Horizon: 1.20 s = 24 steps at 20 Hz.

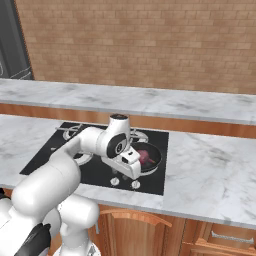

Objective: Place the pan on the front right burner on the stove. Then place the tomato and the onion in the pan and turn on the front right burner.

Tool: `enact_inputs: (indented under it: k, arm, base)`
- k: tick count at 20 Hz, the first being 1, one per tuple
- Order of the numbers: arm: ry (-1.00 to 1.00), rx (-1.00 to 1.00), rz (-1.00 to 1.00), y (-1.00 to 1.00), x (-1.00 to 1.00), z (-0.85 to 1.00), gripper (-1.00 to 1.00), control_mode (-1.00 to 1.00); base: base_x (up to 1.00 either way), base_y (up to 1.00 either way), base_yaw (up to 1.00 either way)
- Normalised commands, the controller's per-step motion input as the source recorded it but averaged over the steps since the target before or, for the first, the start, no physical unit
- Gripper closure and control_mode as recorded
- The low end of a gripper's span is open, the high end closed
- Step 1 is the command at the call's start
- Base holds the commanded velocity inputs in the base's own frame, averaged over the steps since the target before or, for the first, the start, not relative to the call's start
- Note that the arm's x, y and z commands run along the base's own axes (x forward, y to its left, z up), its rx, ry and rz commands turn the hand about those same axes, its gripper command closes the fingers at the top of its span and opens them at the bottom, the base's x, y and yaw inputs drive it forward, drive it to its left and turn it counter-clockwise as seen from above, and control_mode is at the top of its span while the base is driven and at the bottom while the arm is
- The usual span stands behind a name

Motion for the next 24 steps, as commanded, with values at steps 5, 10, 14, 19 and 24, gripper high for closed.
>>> enact_inputs:
  k: [5,10,14,19,24]
  arm:
    - [0.1,0.0,0.13,-0.22,0.01,-0.33,1.0,-1.0]
    - [0.12,0.0,0.13,-0.19,0.09,-0.39,1.0,-1.0]
    - [0.07,0.03,0.16,-0.01,0.0,-0.33,1.0,-1.0]
    - [0.03,0.1,0.17,0.0,0.07,-0.21,1.0,-1.0]
    - [0.0,0.09,0.17,0.0,0.17,-0.08,1.0,-1.0]
  base:
    - [0.0,0.0,0.0]
    - [0.0,0.0,0.0]
    - [0.0,0.0,0.0]
    - [0.0,0.0,0.0]
    - [0.0,0.0,0.0]
